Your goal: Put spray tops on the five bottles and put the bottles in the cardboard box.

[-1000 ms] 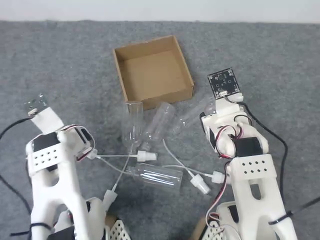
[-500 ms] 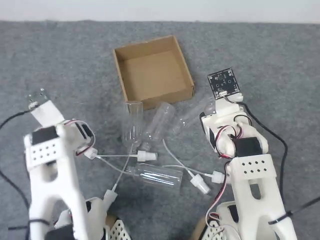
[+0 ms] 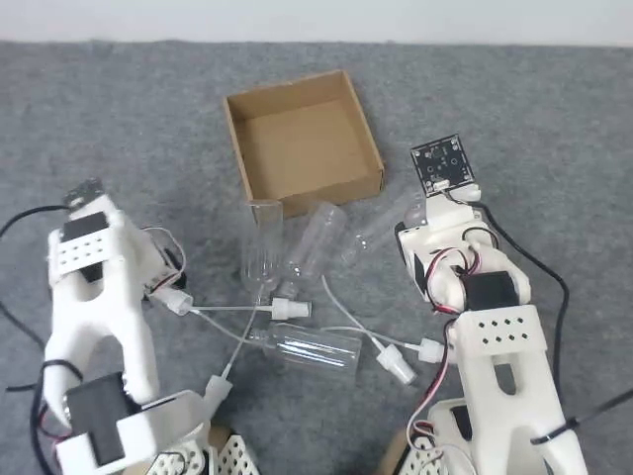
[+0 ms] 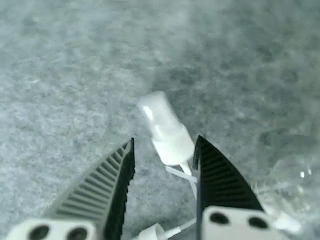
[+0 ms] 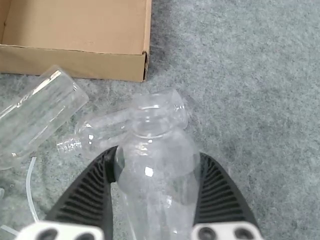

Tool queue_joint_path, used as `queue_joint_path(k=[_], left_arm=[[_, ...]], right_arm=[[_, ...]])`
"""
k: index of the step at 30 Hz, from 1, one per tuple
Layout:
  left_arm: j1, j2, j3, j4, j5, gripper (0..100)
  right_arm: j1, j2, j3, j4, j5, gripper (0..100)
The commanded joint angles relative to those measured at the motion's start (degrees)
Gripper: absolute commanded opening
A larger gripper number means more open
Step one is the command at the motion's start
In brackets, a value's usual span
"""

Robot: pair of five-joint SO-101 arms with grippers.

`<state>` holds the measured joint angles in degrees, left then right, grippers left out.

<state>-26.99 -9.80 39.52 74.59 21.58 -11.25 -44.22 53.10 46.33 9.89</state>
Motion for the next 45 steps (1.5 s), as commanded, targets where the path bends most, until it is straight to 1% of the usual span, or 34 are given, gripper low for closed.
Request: queue_joint_path(k=[1,11,19,23,25,27,29,34,36,41,43,45], left_arm=[[-0.8,-0.3,-2.8,-0.8,2.9,18],[-0.8,-0.3,4.0,-11.7,3.2,18],[-0.8,-0.2,5.5,-13.3,3.2,18],[-0.5,4.2,5.9,-16.4,2.9,18],[-0.5,7.4,4.3,-15.9,2.9,18],[-0.6,10.5,0.1,-11.7,2.9,18],[-0.6,13.1,-2.8,-9.2,2.8,17],[0.6,17.0,-5.3,-8.6,2.8,17],[2.1,17.0,-5.1,-8.6,2.7,15],[2.9,17.0,-5.3,-8.6,2.7,1],[2.9,17.0,-5.3,-8.4,2.7,1],[2.9,16.9,-6.3,-6.2,2.7,1]], right_arm=[[0.7,-2.2,-1.1,-1.5,0.8,3.2],[0.6,-2.2,-1.1,-1.5,0.8,3.2],[0.6,-2.2,-1.1,-1.4,0.8,3.2],[0.6,-2.2,-1.1,-1.4,0.8,3.2],[0.6,-2.2,-1.1,-1.4,0.8,3.2],[0.6,-2.2,-1.1,-1.3,0.8,3.2],[0.6,-2.2,-1.1,-1.3,0.8,3.2],[0.6,-2.2,-1.1,-1.2,0.8,3.2],[0.6,-2.2,-1.1,-1.2,0.8,3.2],[0.6,-2.2,-1.1,-1.2,0.8,3.2],[0.6,-2.2,-1.1,-1.2,0.8,3.2],[0.6,-2.2,-1.1,-1.2,0.8,3.2]])
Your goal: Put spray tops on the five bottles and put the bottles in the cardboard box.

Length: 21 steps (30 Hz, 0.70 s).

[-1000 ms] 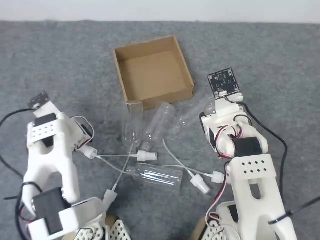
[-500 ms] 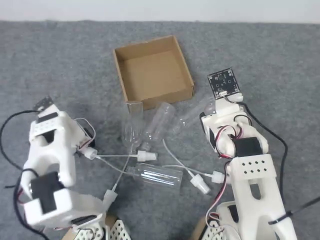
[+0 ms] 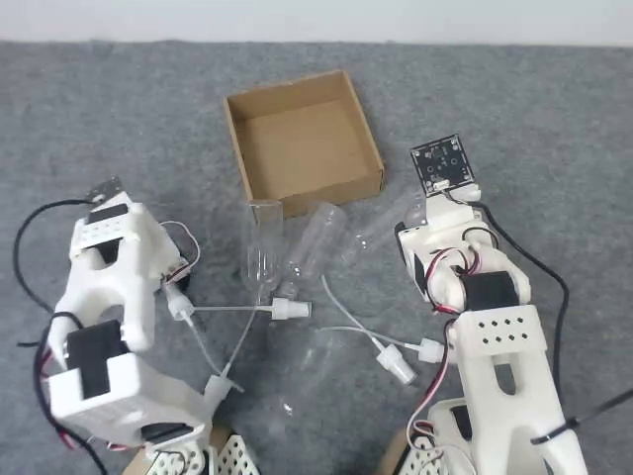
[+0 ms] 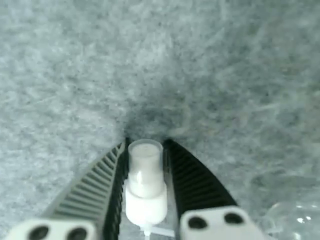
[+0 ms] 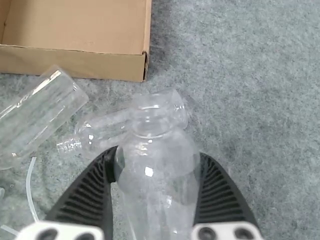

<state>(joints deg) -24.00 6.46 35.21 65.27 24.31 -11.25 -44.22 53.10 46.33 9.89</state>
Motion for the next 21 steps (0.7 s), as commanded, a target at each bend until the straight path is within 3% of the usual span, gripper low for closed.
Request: queue_joint_path(k=[1,12,21], left_arm=[[-0.1,0.6,-2.8,4.7,0.0,1],[-0.4,-2.5,-4.0,8.3,-0.1,1],[-4.2,-15.1,4.6,2.5,0.0,1]], right_arm=[[0.6,-2.2,-1.1,-1.1,0.8,3.2],[0.6,-2.2,-1.1,-1.1,0.8,3.2],[0.5,-2.8,-1.3,0.3,0.8,3.2]])
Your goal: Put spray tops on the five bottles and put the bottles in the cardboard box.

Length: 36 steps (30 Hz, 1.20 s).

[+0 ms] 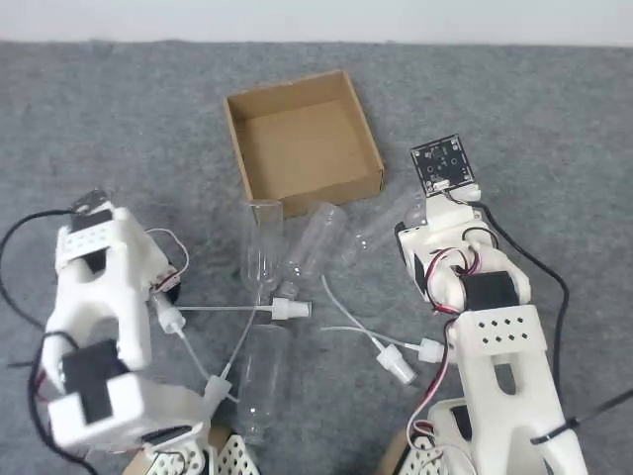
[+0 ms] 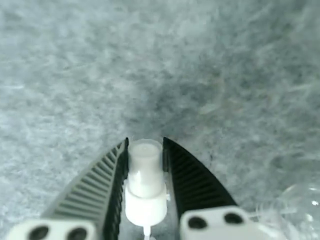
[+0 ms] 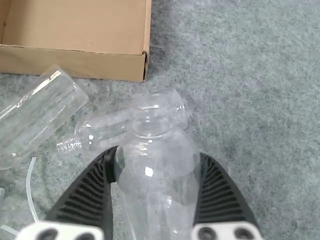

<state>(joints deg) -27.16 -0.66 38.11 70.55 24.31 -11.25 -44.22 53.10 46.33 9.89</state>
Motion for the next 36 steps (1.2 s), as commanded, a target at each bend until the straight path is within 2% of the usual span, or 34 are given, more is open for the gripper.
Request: queue_joint_path(k=[1,9,15,20,31,36], left_arm=[[-1.1,-9.2,2.6,-3.3,0.0,1],[-1.2,-14.5,5.8,-5.0,0.2,1],[-5.5,-16.4,5.7,-5.1,0.4,1],[-5.6,-17.6,5.8,-5.1,0.4,1],[-6.1,-21.5,6.7,-4.9,0.4,1],[-10.1,-24.4,7.1,-4.7,0.4,1]], right_arm=[[0.4,-2.9,-1.4,0.7,0.8,3.2],[0.4,-2.9,-1.5,0.7,0.8,3.2],[-1.4,-9.4,-1.1,3.7,0.8,3.1],[-3.6,-12.4,1.1,3.5,0.8,3.1],[-3.6,-12.9,1.8,2.8,0.8,3.1],[-3.9,-13.0,1.8,2.9,0.8,2.9]])
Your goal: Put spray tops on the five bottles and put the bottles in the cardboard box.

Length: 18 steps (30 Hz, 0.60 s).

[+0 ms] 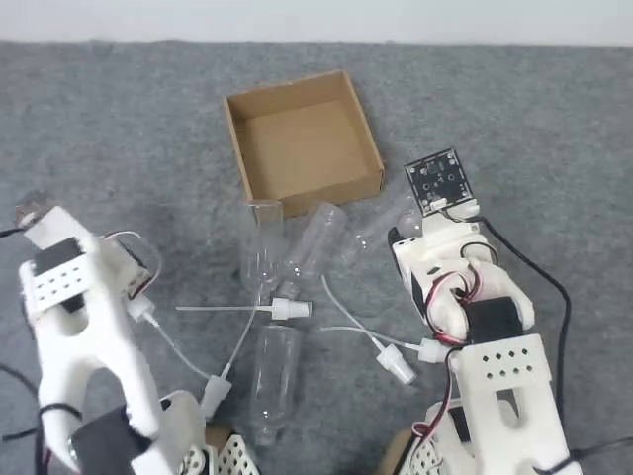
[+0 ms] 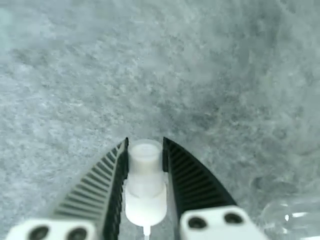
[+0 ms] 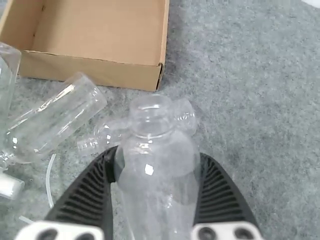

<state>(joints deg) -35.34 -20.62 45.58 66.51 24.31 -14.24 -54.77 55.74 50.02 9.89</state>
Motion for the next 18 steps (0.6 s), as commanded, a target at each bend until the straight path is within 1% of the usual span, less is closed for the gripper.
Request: queue_joint_path(k=[1,8,13,18], left_arm=[[-2.0,-5.0,0.2,-0.8,0.4,1],[-2.1,-9.6,2.4,-1.0,0.4,1],[-2.3,-12.9,4.2,-1.1,0.4,1],[-2.3,-15.5,5.4,-1.1,0.4,1]], right_arm=[[-1.5,-2.4,-0.9,-0.7,0.8,2.8],[-4.5,-2.4,-0.8,0.5,0.9,2.8],[-4.7,-2.4,-0.8,0.6,2.5,2.8],[-4.7,-2.5,-0.8,1.5,2.6,2.8]])
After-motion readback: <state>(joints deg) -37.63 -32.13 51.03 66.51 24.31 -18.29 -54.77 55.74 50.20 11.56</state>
